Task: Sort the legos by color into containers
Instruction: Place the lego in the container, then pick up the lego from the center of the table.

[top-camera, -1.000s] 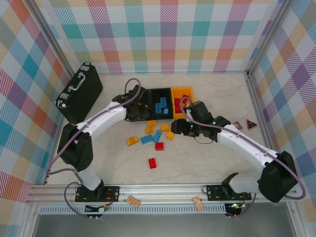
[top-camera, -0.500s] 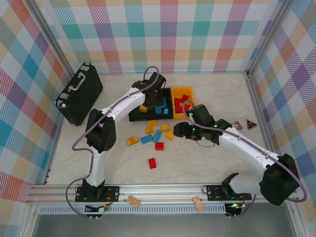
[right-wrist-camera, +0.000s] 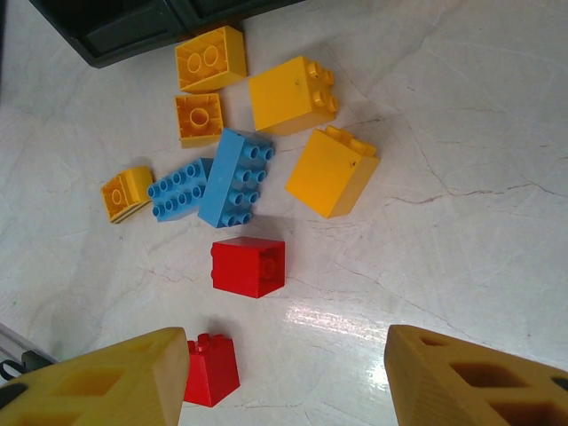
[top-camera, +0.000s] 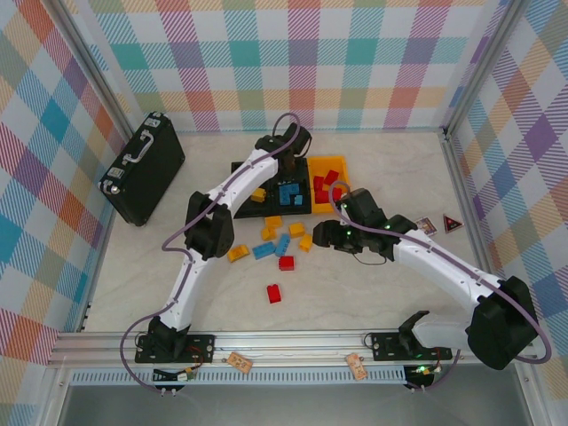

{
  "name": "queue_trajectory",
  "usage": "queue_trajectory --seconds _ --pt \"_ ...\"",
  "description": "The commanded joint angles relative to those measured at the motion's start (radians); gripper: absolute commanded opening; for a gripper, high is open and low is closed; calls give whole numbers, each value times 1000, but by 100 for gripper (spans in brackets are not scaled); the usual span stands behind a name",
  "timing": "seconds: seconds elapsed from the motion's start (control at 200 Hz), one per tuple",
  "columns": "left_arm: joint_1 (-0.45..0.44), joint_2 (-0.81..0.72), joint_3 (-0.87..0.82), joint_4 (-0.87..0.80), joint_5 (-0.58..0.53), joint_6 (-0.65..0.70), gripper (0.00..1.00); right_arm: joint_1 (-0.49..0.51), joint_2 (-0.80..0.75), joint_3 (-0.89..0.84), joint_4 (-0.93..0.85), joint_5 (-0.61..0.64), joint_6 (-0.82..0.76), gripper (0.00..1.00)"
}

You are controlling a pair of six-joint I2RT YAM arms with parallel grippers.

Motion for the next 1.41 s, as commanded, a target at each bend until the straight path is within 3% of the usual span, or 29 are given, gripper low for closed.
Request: queue_trajectory --seconds 0.0,0.25,0.41,0.72,1.055,1.195,1.4 --pt "-5 19 47 -46 19 11 28 -10 -25 -17 9 3 6 60" --pt "-9 -4 47 -39 41 16 53 -12 -22 -13 12 -4 6 60" --pt "-26 -89 -24 -9 75 22 54 -13 -32 -7 0 2 2 61" --pt "-47 -456 -511 195 110 22 56 -13 -64 10 -33 -7 -52 61" --pt "-36 -807 -968 264 46 -24 63 4 -43 16 19 -138 -95 61" --pt "-18 -922 -1149 298 21 -86 65 54 -29 19 44 -157 -116 62" --pt "-8 -1005 -1308 290 -52 -159 76 128 30 27 84 -173 -126 62"
